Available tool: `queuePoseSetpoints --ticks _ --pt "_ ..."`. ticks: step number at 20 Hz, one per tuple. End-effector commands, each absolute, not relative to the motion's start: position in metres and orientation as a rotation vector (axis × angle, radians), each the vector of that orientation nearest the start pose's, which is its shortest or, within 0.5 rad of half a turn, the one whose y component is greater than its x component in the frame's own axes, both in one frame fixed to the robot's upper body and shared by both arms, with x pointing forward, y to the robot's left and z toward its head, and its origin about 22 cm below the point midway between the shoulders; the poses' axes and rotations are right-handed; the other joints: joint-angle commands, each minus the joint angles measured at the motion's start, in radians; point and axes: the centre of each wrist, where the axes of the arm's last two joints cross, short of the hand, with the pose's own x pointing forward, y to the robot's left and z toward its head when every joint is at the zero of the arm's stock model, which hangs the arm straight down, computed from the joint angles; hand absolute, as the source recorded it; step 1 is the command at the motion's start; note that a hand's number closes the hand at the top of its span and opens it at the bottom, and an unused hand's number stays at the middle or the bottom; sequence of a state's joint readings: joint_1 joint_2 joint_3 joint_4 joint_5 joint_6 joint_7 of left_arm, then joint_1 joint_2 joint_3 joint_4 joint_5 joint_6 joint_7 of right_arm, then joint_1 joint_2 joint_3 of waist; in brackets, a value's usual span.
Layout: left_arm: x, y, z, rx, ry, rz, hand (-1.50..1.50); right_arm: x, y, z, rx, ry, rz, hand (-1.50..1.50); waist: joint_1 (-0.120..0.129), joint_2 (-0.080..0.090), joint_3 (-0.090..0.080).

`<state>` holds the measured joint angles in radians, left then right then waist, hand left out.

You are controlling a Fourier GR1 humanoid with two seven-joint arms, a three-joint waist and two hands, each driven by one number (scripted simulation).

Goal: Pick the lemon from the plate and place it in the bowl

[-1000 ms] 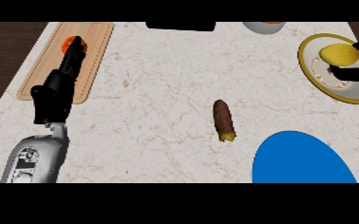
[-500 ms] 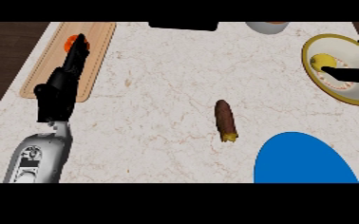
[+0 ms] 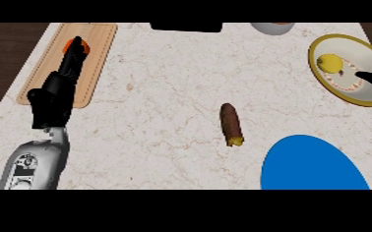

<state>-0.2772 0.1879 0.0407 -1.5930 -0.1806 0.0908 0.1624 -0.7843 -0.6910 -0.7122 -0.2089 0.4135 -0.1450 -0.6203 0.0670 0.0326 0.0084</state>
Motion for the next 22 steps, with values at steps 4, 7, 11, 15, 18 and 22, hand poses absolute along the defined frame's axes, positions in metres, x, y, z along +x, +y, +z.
queuePoseSetpoints --ticks 4,7,11,15,18,22 --pt "0.297 0.250 0.078 0.360 -1.672 -0.182 0.00 0.299 -0.529 0.060 -0.744 -1.711 -0.107 -1.50 -0.026 -0.007 0.000" --pt "0.294 0.250 0.075 0.386 -1.681 -0.170 0.00 0.276 -0.545 0.055 -0.631 -1.758 -0.093 -1.50 -0.039 -0.016 -0.002" --pt "0.295 0.268 0.091 0.384 -1.675 -0.168 0.00 0.248 -0.564 0.053 -0.588 -1.761 -0.061 -1.50 -0.036 -0.017 -0.002" --pt "0.290 0.265 0.081 0.380 -1.667 -0.179 0.00 0.242 -0.557 0.032 -0.554 -1.771 -0.043 -1.50 -0.034 -0.019 -0.003" --pt "0.298 0.243 0.093 0.374 -1.679 -0.182 0.00 0.226 -0.566 0.031 -0.548 -1.761 -0.013 -1.50 -0.040 -0.019 -0.001" --pt "0.285 0.262 0.078 0.374 -1.651 -0.189 0.00 0.227 -0.549 0.004 -0.556 -1.780 -0.020 -1.50 -0.034 -0.021 -0.002"
